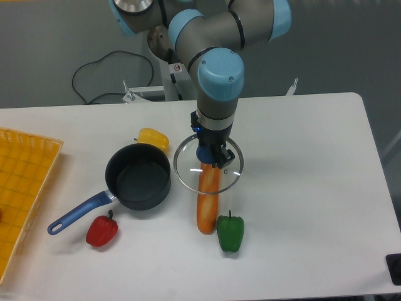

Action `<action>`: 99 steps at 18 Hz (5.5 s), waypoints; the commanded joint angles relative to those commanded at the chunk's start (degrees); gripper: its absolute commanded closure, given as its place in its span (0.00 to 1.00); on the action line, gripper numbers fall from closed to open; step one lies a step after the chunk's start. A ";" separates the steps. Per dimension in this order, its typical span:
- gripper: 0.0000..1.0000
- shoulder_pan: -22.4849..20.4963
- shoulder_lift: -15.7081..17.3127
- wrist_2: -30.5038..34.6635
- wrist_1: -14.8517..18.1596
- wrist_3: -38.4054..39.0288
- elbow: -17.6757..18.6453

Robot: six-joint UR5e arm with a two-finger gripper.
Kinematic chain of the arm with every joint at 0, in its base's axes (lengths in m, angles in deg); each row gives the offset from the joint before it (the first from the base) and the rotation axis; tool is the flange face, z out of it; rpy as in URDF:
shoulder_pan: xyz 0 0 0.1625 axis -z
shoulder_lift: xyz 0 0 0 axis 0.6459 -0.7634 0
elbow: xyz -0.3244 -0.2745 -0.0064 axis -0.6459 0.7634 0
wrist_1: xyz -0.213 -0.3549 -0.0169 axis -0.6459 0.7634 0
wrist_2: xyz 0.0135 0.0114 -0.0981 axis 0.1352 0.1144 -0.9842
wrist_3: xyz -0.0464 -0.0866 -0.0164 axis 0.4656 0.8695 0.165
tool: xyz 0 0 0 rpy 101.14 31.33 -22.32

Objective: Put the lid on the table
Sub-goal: 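Lift the glass lid with the gripper and move it past the baguette, then carry the glass lid beside the baguette and lower it toward the table, then set the glass lid flat on the table and hold it there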

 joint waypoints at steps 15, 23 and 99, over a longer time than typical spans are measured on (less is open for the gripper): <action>0.49 -3.78 -3.86 0.35 -2.90 -2.37 -0.53; 0.49 -4.48 -6.77 2.72 -6.94 -2.55 -0.35; 0.00 -7.03 -15.47 7.74 -12.83 -5.71 -2.98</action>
